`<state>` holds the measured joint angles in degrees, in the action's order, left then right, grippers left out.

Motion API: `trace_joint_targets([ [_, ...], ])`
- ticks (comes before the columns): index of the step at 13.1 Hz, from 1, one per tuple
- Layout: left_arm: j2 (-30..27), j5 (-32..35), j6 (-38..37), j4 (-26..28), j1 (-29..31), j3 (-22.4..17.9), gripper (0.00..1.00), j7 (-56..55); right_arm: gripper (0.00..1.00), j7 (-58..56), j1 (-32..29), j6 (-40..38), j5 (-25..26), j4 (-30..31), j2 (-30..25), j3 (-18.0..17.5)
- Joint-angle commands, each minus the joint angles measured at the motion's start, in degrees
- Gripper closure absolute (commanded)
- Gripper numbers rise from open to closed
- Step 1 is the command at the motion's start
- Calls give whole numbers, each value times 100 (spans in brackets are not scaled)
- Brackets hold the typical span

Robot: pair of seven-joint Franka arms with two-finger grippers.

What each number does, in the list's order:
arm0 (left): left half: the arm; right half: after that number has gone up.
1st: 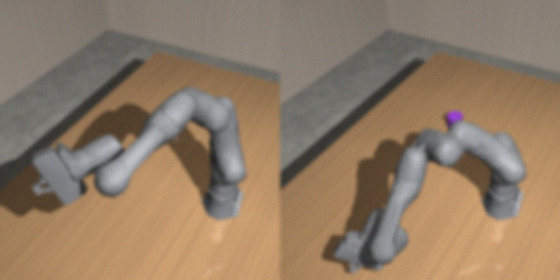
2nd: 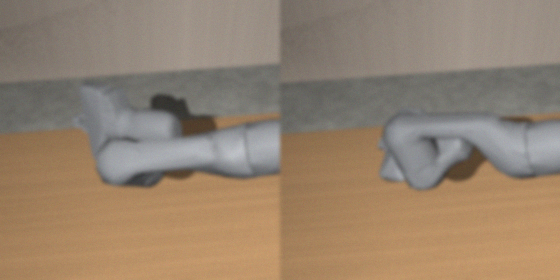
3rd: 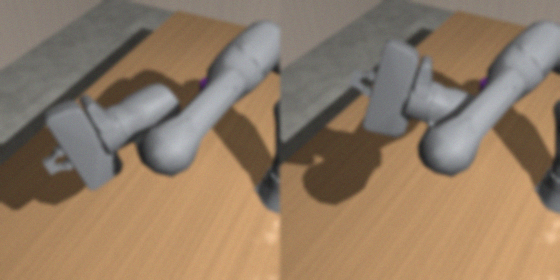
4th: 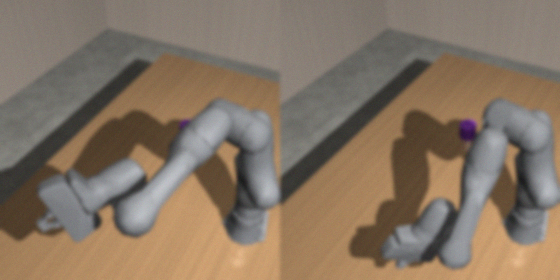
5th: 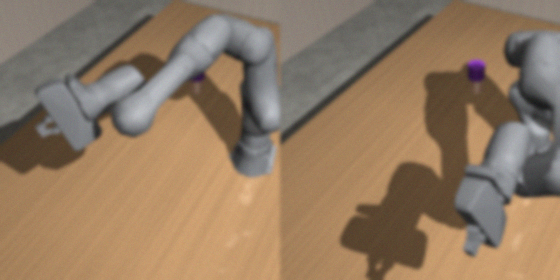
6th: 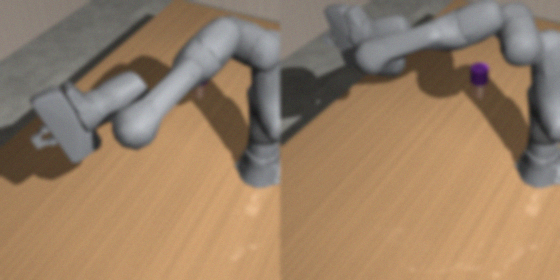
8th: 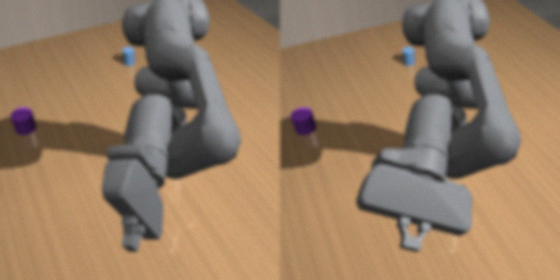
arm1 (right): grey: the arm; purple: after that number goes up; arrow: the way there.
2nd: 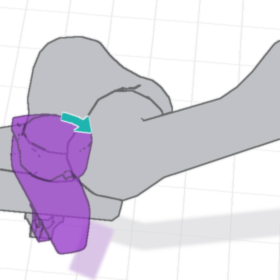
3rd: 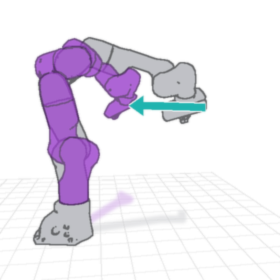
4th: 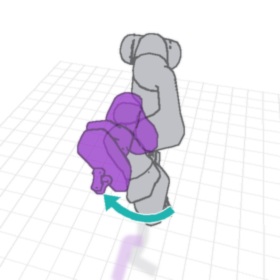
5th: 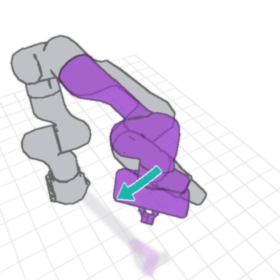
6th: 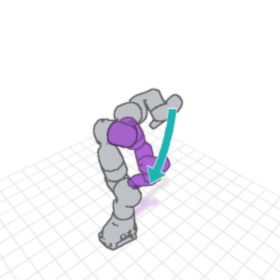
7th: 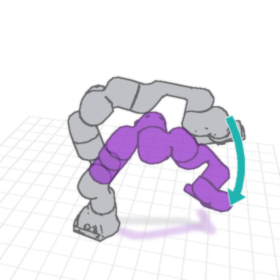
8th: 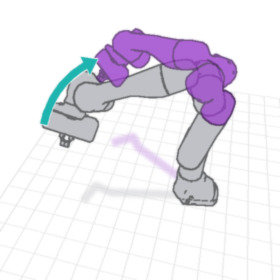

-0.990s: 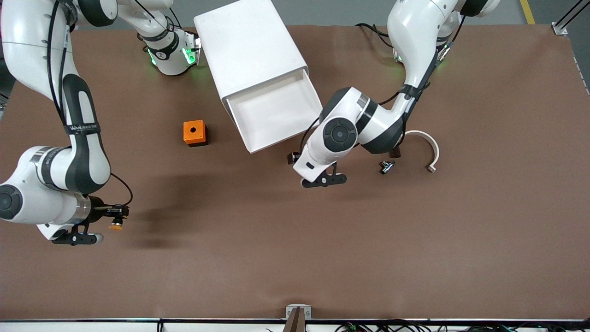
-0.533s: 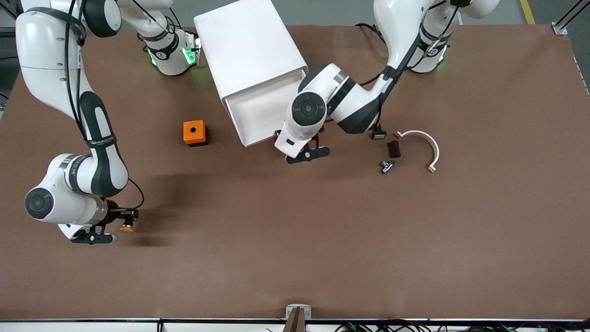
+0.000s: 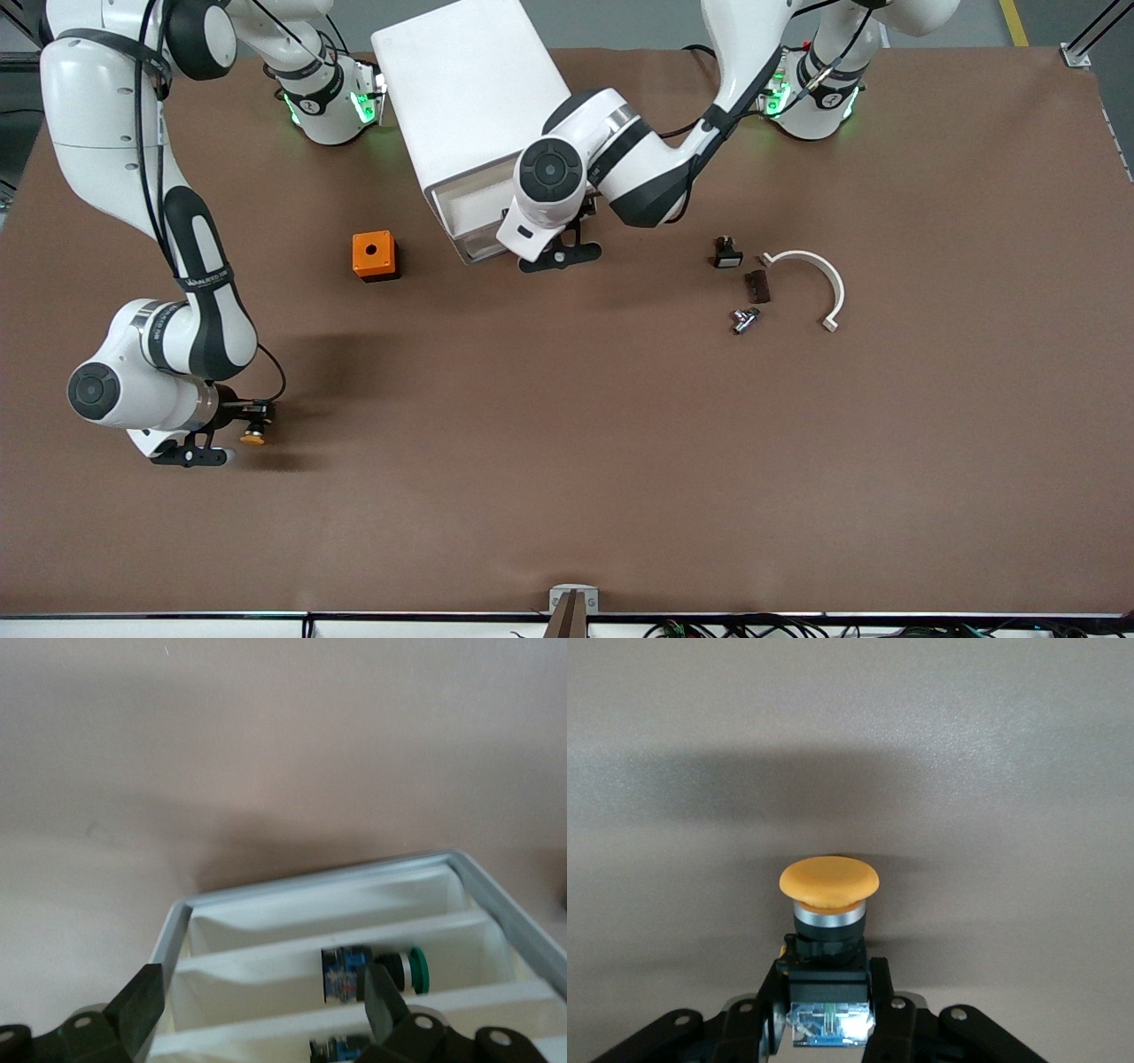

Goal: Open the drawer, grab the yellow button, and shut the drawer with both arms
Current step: 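Push the drawer shut with the left gripper while the right gripper holds the button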

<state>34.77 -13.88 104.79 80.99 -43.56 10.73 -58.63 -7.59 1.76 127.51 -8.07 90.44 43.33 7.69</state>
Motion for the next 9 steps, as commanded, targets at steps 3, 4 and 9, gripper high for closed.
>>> trace_joint_targets([
  [3, 74, 17, -38, 13, -152, 210, 0, -174, 28, 29, 53, 20, -159, -123, 35, 4],
  [4, 74, 17, -38, 22, -205, 210, 0, -357, 14, 21, 44, 20, -159, -132, 26, 4],
  [9, 74, 25, -47, 101, -495, 210, 0, -676, 0, -331, -62, -349, -159, -193, -438, -5],
])
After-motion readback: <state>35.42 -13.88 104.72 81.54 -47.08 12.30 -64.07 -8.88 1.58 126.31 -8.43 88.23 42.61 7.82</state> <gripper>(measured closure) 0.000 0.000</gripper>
